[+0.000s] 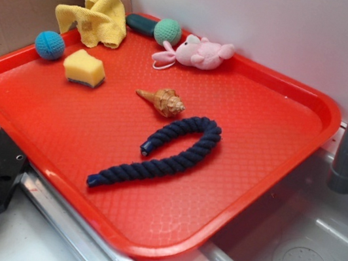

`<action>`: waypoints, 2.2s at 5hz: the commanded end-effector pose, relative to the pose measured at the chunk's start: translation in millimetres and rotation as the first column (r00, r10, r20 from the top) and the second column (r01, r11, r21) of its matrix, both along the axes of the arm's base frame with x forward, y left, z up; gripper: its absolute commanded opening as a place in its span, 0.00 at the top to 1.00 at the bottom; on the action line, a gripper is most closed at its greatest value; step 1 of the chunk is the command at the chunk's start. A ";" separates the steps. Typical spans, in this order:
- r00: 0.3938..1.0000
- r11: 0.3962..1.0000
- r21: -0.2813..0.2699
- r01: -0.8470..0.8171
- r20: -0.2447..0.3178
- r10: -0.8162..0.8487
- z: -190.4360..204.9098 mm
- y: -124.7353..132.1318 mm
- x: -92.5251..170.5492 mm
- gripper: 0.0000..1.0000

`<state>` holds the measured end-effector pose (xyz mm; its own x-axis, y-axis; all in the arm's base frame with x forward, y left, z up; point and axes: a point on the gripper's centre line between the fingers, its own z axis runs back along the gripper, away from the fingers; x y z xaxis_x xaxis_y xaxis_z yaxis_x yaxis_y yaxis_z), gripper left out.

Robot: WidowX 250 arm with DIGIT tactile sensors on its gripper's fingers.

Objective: Grab the blue rope.

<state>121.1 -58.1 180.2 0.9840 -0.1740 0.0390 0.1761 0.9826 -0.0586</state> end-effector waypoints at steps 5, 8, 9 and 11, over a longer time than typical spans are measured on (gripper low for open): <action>0.983 0.987 0.011 0.163 0.086 -0.163 -104.2 -56.0 26.3 0.00; 0.973 0.978 0.008 0.210 0.099 -0.209 -116.8 -65.1 35.5 0.00; 0.963 0.965 -0.020 0.260 0.082 -0.258 -127.6 -75.7 42.2 0.00; 0.949 0.948 -0.043 0.315 0.013 -0.315 -157.8 -94.4 50.5 0.00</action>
